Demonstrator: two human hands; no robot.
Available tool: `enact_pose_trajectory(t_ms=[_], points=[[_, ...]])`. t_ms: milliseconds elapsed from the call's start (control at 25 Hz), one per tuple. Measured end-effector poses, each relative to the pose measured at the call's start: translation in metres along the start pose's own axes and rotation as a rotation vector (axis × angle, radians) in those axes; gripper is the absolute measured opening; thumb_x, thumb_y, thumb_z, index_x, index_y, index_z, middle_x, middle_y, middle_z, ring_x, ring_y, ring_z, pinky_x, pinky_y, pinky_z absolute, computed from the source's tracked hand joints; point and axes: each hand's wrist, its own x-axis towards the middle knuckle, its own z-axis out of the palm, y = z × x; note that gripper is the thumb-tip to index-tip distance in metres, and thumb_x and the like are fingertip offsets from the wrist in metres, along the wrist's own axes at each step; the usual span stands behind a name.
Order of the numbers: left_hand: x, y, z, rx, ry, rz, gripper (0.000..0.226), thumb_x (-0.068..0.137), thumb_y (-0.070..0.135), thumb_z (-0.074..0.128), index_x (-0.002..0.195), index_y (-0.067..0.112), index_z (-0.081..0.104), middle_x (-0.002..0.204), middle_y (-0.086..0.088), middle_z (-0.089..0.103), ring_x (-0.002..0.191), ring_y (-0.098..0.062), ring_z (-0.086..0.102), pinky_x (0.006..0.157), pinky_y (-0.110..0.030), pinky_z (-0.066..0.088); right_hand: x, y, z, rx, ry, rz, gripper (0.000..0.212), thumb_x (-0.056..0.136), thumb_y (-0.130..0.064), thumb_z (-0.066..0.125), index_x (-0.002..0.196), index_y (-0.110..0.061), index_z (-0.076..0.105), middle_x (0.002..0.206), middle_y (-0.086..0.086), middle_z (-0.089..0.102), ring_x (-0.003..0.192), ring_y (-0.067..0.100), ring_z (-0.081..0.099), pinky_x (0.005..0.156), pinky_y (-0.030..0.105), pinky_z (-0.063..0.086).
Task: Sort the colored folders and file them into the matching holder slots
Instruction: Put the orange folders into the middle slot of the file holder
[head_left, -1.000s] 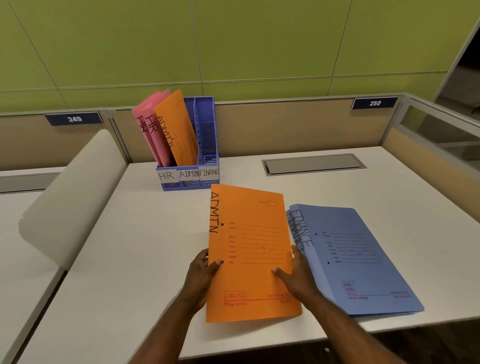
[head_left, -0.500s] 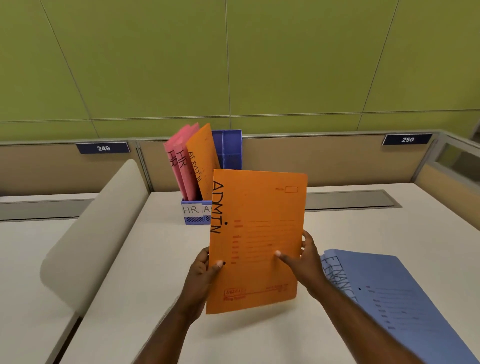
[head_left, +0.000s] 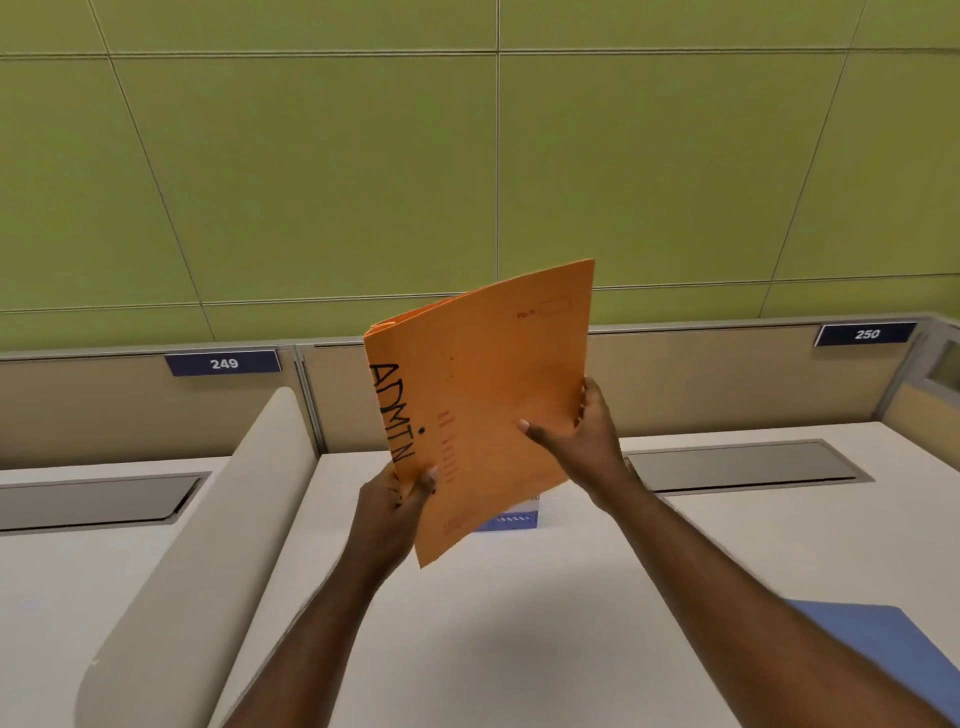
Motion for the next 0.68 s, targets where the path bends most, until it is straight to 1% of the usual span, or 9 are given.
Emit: enact_pose_trajectory(t_ms=[80, 160, 200, 280, 320, 400, 480, 600, 680], points=[[0.015, 0.001, -0.008, 0.046, 0.013, 0.053, 0.012, 0.093, 0.033, 0.054, 0.102, 0.030, 0.061, 0.098, 0.018, 0.068, 0.086, 0.000, 0.067, 0.058, -0.010, 0.052, 0.023, -0.021, 0.011, 0.019, -0.069, -0.050, 0.117, 0.058, -0.042, 0.088, 0.149, -0.028, 0.016, 0.152, 0.004, 0.034, 0.132, 0.020, 0.040, 0.107, 0.045, 0.042], [0.026, 0.000, -0.012, 0.062, 0.039, 0.093, 0.009, 0.092, 0.032, 0.054, 0.096, 0.029, 0.061, 0.095, 0.015, 0.069, 0.084, -0.002, 0.068, 0.061, -0.012, 0.051, 0.045, -0.042, 0.022, 0.024, -0.135, -0.086, 0.126, 0.055, -0.037, 0.091, 0.151, -0.028, 0.011, 0.154, 0.002, 0.032, 0.137, 0.021, 0.038, 0.110, 0.045, 0.039], [0.032, -0.001, -0.012, 0.073, 0.060, 0.114, 0.009, 0.092, 0.030, 0.055, 0.095, 0.026, 0.062, 0.093, 0.011, 0.070, 0.082, -0.005, 0.068, 0.063, -0.013, 0.051, 0.056, -0.051, 0.027, 0.024, -0.154, -0.109, 0.129, 0.054, -0.033, 0.092, 0.152, -0.027, 0.008, 0.153, 0.000, 0.032, 0.138, 0.019, 0.036, 0.111, 0.042, 0.038], [0.042, -0.003, -0.010, 0.084, 0.121, 0.142, 0.014, 0.093, 0.024, 0.056, 0.102, 0.015, 0.064, 0.096, 0.003, 0.069, 0.081, -0.007, 0.066, 0.064, -0.017, 0.050, 0.076, -0.065, 0.037, 0.005, -0.191, -0.159, 0.133, 0.054, -0.028, 0.093, 0.152, -0.028, 0.003, 0.154, -0.001, 0.031, 0.138, 0.014, 0.035, 0.110, 0.032, 0.035], [0.048, -0.004, -0.010, 0.075, 0.149, 0.148, 0.017, 0.094, 0.022, 0.056, 0.105, 0.012, 0.063, 0.099, 0.001, 0.068, 0.082, -0.007, 0.065, 0.064, -0.018, 0.050, 0.085, -0.071, 0.041, -0.021, -0.218, -0.178, 0.137, 0.053, -0.028, 0.094, 0.152, -0.032, 0.000, 0.157, -0.001, 0.027, 0.139, 0.015, 0.032, 0.111, 0.032, 0.033], [0.058, -0.006, -0.008, 0.061, 0.194, 0.166, 0.016, 0.094, 0.022, 0.056, 0.104, 0.011, 0.062, 0.100, -0.001, 0.068, 0.085, -0.012, 0.066, 0.066, -0.023, 0.052, 0.101, -0.083, 0.050, -0.086, -0.269, -0.228, 0.141, 0.050, -0.028, 0.094, 0.150, -0.042, -0.005, 0.160, -0.002, 0.018, 0.143, 0.019, 0.027, 0.114, 0.040, 0.031], [0.066, -0.009, -0.007, 0.057, 0.240, 0.176, 0.012, 0.094, 0.021, 0.056, 0.102, 0.014, 0.060, 0.099, 0.002, 0.067, 0.087, -0.013, 0.066, 0.068, -0.028, 0.054, 0.117, -0.093, 0.059, -0.117, -0.311, -0.275, 0.142, 0.048, -0.026, 0.095, 0.147, -0.049, -0.004, 0.161, -0.003, 0.016, 0.144, 0.021, 0.026, 0.114, 0.046, 0.032], [0.076, -0.016, -0.004, 0.081, 0.301, 0.198, 0.012, 0.094, 0.021, 0.055, 0.101, 0.014, 0.060, 0.095, 0.016, 0.063, 0.086, -0.001, 0.063, 0.065, -0.018, 0.051, 0.139, -0.101, 0.072, -0.139, -0.375, -0.295, 0.144, 0.048, -0.020, 0.095, 0.146, -0.051, -0.005, 0.161, -0.002, 0.011, 0.145, 0.026, 0.023, 0.113, 0.054, 0.033], [0.084, -0.023, 0.001, 0.096, 0.321, 0.194, 0.012, 0.095, 0.020, 0.055, 0.102, 0.011, 0.060, 0.096, 0.017, 0.061, 0.085, 0.002, 0.062, 0.064, -0.012, 0.049, 0.152, -0.101, 0.079, -0.155, -0.414, -0.292, 0.145, 0.049, -0.016, 0.094, 0.147, -0.050, -0.008, 0.162, 0.000, 0.007, 0.145, 0.031, 0.021, 0.113, 0.055, 0.032]])
